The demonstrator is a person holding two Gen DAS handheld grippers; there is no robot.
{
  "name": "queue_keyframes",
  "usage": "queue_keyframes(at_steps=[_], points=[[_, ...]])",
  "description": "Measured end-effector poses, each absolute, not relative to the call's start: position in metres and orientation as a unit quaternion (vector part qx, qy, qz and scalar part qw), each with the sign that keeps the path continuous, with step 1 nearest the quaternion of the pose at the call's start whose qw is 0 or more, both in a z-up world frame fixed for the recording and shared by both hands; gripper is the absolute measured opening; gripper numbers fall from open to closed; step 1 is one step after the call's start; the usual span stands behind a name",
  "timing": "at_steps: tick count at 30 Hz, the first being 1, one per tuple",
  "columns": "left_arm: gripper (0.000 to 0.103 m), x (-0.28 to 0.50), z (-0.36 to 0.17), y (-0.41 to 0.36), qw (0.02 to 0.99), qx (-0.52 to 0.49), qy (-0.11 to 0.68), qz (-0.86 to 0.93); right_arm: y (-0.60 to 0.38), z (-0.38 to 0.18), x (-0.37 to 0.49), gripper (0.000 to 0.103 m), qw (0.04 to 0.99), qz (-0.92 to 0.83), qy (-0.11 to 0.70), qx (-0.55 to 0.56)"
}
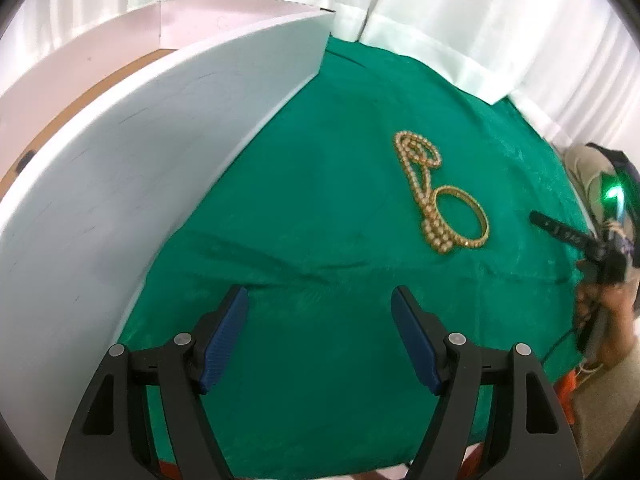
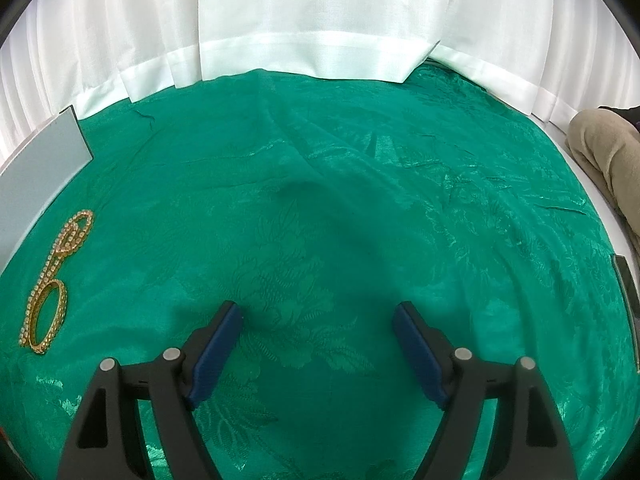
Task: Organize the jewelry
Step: 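Move the right gripper to the gold bangle and place its fingers around the rim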
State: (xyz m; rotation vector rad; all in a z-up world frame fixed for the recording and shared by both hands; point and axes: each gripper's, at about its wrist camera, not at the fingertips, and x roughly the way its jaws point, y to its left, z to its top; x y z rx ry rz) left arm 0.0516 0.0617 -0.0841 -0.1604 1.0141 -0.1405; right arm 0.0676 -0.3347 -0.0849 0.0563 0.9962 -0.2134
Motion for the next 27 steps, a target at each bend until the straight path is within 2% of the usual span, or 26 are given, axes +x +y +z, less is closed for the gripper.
queue_keyframes(at_steps=[3, 8, 10, 11, 12, 15, 18, 27], points=[[0.077, 0.047, -0.084, 0.063, 0.873, -0.069, 0.479, -0.065, -0.291, -0.061, 0.051, 0.081, 0.886, -0.005, 0.457, 0.076], [0.077, 0.046, -0.083, 0.060, 0.873, -0.068, 0.477, -0.072, -0.208, -0.053, 0.063, 0.078, 0.876, 0.098, 0.471, 0.039], [0.078, 0.042, -0.079, 0.061, 0.876, -0.066, 0.472, -0.073, -0.191, -0.062, 0.073, 0.069, 0.868, 0.095, 0.487, 0.012], [0.079, 0.041, -0.078, 0.062, 0.877, -0.066, 0.470, -0.072, -0.184, -0.071, 0.080, 0.061, 0.859, 0.090, 0.504, -0.003], [0.080, 0.039, -0.077, 0.064, 0.879, -0.066, 0.468, -0.069, -0.180, -0.078, 0.083, 0.047, 0.854, 0.088, 0.513, -0.009], [0.081, 0.036, -0.076, 0.072, 0.880, -0.072, 0.465, -0.060, -0.176, -0.086, 0.081, 0.020, 0.858, 0.066, 0.507, -0.044], [0.082, 0.040, -0.080, 0.074, 0.877, -0.079, 0.471, -0.055, -0.187, -0.083, 0.077, 0.007, 0.862, 0.058, 0.503, -0.027], [0.082, 0.050, -0.080, 0.040, 0.877, -0.020, 0.476, -0.061, -0.257, -0.065, 0.044, 0.006, 0.881, -0.003, 0.470, 0.047]])
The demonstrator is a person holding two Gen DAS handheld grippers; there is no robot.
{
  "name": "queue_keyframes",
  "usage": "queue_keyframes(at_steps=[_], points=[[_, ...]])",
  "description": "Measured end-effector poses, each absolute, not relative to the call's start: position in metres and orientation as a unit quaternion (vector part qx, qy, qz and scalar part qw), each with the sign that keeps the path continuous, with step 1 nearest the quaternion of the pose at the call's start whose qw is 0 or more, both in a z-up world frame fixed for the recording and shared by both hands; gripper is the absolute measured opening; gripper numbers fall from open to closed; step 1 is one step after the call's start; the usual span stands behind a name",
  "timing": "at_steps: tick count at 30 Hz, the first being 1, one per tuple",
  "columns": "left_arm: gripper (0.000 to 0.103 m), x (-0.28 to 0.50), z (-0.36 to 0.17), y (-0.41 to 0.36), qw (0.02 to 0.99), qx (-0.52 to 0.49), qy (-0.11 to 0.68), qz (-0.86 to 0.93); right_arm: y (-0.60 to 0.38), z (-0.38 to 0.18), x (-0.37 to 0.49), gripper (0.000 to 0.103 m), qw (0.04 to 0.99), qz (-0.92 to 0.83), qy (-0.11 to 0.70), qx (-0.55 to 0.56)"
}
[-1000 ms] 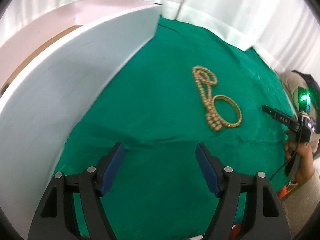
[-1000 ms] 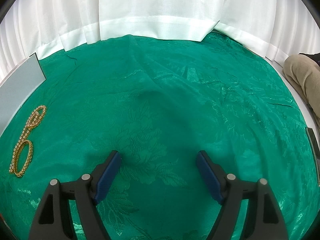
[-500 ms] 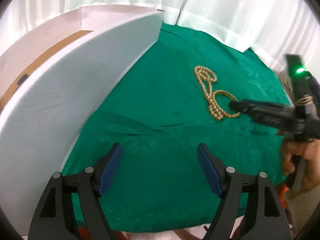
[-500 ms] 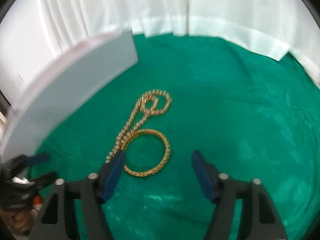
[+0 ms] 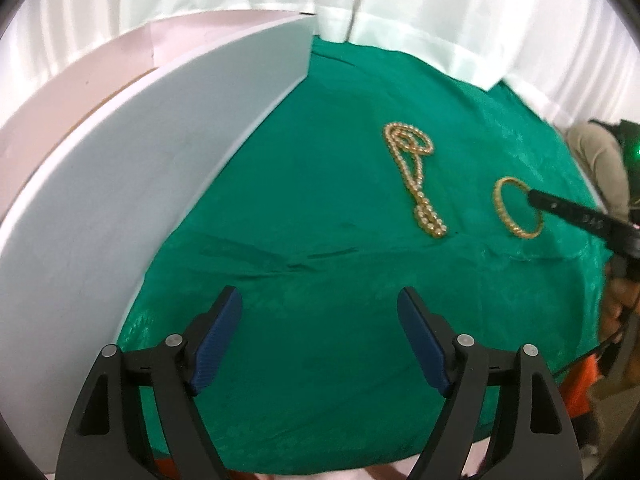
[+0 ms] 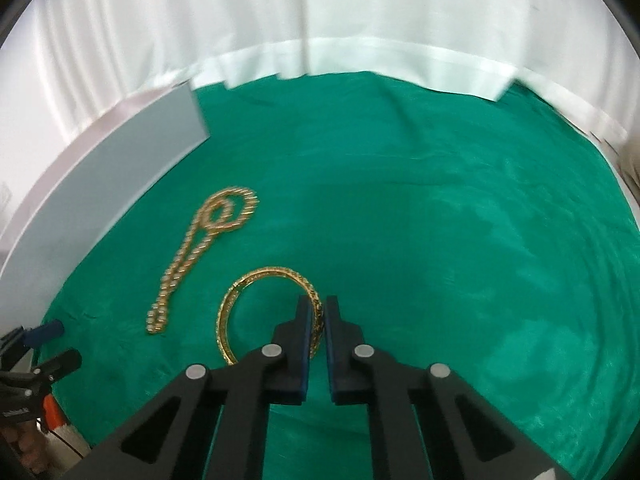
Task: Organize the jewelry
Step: 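Move the right gripper to the gold bangle and place its fingers around the rim, then grasp the gold bead necklace with the left gripper while the right gripper grasps the gold bangle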
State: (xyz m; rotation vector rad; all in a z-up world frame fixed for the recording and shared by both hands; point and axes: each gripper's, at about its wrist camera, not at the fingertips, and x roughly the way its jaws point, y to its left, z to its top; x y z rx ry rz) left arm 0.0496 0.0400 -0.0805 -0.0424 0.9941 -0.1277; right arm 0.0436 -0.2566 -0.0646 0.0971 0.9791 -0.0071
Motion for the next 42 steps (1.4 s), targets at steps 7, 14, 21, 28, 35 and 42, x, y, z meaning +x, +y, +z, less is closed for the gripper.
queue_keyframes(at_steps=[7, 14, 21, 28, 35, 42], points=[[0.082, 0.051, -0.079, 0.034, 0.878, 0.006, 0.477, -0.046, -0.283, -0.065, 0.033, 0.007, 0.880, -0.016, 0.468, 0.077], [0.082, 0.050, -0.076, 0.034, 0.877, 0.024, 0.477, -0.039, -0.279, -0.064, 0.030, 0.006, 0.882, -0.016, 0.464, 0.083], [0.082, 0.068, -0.065, 0.038, 0.871, -0.014, 0.485, -0.073, -0.288, -0.075, 0.037, 0.007, 0.880, -0.042, 0.467, 0.074], [0.089, 0.134, -0.061, -0.006, 0.856, -0.011, 0.498, -0.141, -0.292, -0.078, 0.029, 0.049, 0.881, -0.031, 0.462, 0.092], [0.087, 0.207, -0.101, -0.053, 0.848, 0.021, 0.522, -0.092, -0.292, -0.056, 0.007, 0.049, 0.898, -0.022, 0.431, 0.089], [0.005, 0.186, -0.094, -0.063, 0.859, 0.043, 0.492, -0.136, -0.289, -0.051, -0.016, 0.049, 0.907, -0.020, 0.415, 0.067]])
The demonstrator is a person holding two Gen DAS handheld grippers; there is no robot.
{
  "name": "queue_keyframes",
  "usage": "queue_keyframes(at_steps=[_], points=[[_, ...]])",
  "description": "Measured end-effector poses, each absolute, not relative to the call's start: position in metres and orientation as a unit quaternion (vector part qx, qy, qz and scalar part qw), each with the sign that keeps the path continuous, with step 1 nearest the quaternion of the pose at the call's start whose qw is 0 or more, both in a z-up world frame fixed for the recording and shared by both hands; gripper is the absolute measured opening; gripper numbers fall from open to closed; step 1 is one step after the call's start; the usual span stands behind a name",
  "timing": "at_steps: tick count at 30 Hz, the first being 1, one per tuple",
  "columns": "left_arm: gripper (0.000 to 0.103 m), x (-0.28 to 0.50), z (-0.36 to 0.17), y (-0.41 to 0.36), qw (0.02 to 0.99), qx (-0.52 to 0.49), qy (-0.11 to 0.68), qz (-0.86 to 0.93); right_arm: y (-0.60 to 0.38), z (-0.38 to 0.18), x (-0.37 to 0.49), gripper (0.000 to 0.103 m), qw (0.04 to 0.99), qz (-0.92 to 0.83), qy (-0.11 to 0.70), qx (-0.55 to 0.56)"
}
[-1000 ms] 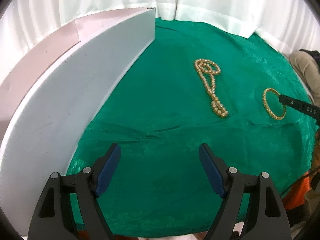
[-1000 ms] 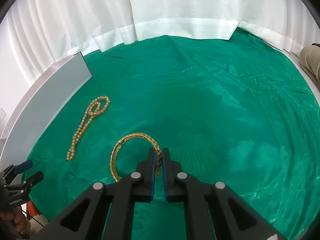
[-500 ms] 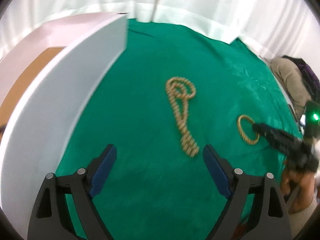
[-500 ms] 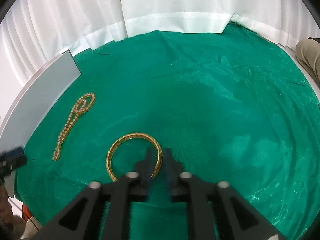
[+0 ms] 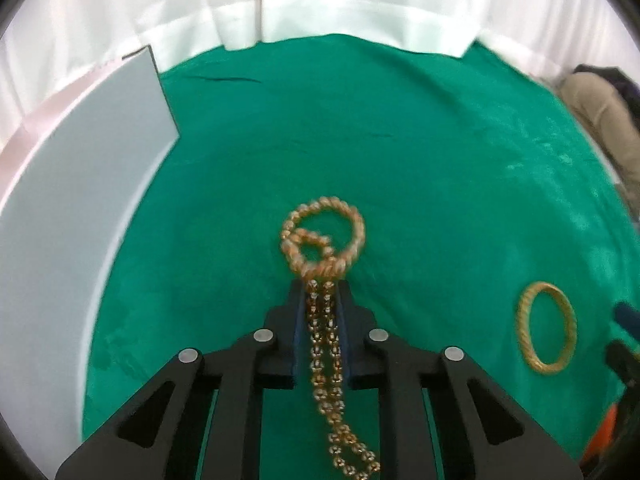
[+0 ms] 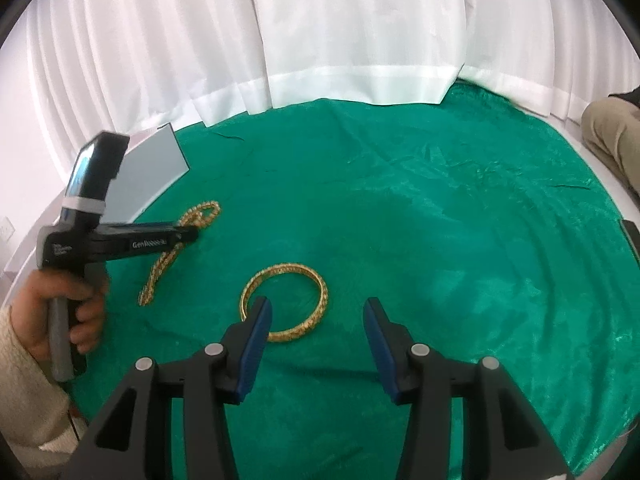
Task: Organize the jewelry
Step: 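Grasp the gold bead necklace with the left gripper while the right gripper grasps the gold bangle, then carry the necklace and bangle into the white box and open both grippers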
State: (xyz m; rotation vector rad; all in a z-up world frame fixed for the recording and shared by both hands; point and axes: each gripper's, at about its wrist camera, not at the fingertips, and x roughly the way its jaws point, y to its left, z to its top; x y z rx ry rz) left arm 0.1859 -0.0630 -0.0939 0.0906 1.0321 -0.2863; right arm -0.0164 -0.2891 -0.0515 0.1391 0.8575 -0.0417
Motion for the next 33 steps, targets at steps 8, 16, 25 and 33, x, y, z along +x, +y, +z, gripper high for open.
queue_keyframes(at_steps=[8, 16, 25, 33], points=[[0.005, 0.140, -0.045, 0.003, 0.854, -0.116, 0.475, -0.180, -0.281, -0.047, -0.011, 0.049, 0.901, 0.038, 0.427, 0.067], [0.005, 0.119, -0.002, 0.006, 0.860, -0.158, 0.442, -0.202, -0.241, -0.068, 0.037, 0.048, 0.869, 0.088, 0.486, -0.003], [0.005, 0.116, 0.019, 0.011, 0.864, -0.145, 0.438, -0.203, -0.231, -0.068, 0.047, 0.006, 0.859, 0.086, 0.505, -0.014], [0.005, 0.110, 0.065, 0.012, 0.875, -0.128, 0.421, -0.204, -0.256, -0.015, 0.038, 0.006, 0.879, 0.098, 0.466, 0.037]])
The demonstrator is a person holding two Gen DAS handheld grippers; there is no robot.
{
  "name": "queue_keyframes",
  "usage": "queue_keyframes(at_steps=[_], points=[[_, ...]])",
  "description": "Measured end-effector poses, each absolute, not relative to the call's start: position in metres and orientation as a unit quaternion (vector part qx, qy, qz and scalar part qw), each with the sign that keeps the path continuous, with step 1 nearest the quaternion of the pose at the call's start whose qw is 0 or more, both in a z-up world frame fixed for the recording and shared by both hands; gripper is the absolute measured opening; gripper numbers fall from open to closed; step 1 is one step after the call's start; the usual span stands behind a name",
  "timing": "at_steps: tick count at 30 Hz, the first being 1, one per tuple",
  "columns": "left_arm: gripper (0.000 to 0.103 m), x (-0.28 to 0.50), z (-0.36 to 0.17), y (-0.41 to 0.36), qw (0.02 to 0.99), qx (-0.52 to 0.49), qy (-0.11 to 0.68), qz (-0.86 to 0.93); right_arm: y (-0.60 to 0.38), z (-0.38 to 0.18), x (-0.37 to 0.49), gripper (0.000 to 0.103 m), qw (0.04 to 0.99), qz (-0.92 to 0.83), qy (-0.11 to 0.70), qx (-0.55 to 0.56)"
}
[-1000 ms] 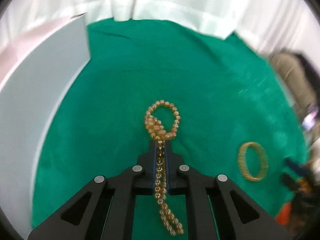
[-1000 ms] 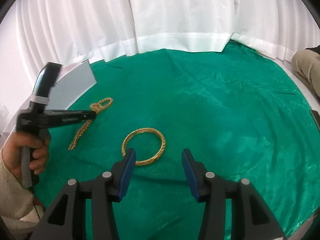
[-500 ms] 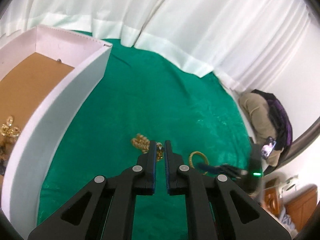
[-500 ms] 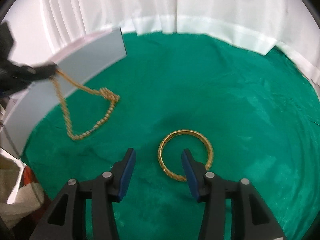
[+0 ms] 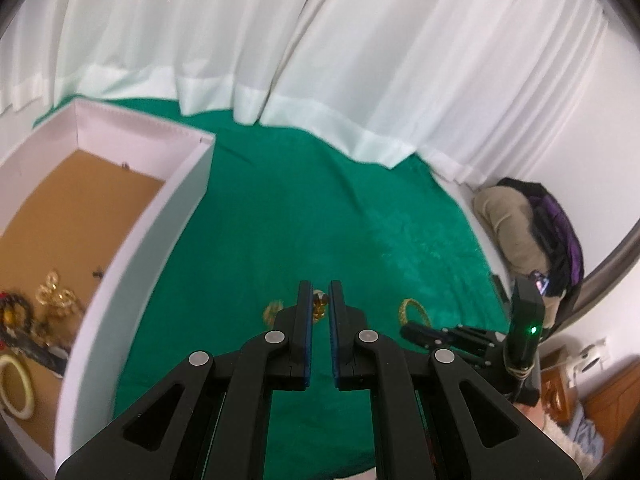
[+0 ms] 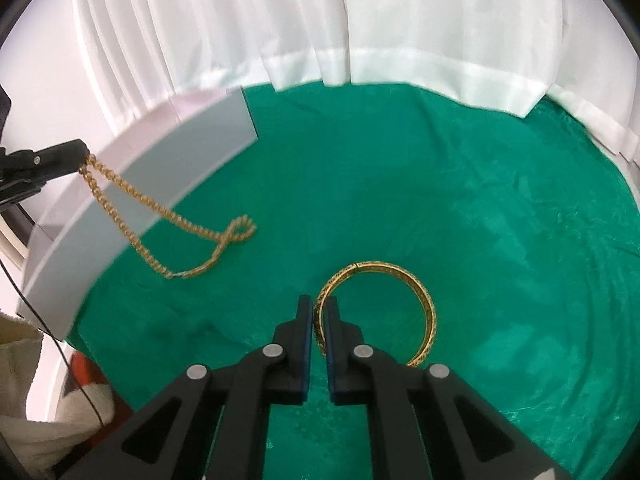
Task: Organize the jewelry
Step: 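Carry the necklace and bangle into the white box and open both grippers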
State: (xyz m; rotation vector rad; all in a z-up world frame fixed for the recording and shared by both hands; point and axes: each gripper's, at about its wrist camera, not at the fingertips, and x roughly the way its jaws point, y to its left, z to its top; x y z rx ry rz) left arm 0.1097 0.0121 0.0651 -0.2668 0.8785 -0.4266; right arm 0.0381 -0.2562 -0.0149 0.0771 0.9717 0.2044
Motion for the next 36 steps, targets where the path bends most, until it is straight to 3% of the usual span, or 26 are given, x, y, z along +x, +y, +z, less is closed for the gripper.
queue_keyframes(at_steps=[16, 21, 29, 36], points=[[0.005, 0.077, 0.220, 0.115, 0.913, -0.165, 0.324, -0.183, -0.211, 0.071, 0.058, 0.006, 0.890, 0.195, 0.408, 0.068], [0.005, 0.075, 0.243, 0.165, 0.930, -0.161, 0.304, -0.130, -0.163, 0.096, 0.082, 0.006, 0.883, 0.245, 0.396, 0.060], [0.005, 0.096, 0.210, 0.233, 0.935, -0.150, 0.318, -0.040, -0.069, 0.115, 0.133, 0.006, 0.870, 0.310, 0.382, 0.033], [0.005, 0.146, 0.140, 0.258, 0.922, -0.132, 0.364, 0.007, 0.007, 0.073, 0.198, 0.006, 0.845, 0.318, 0.429, -0.006]])
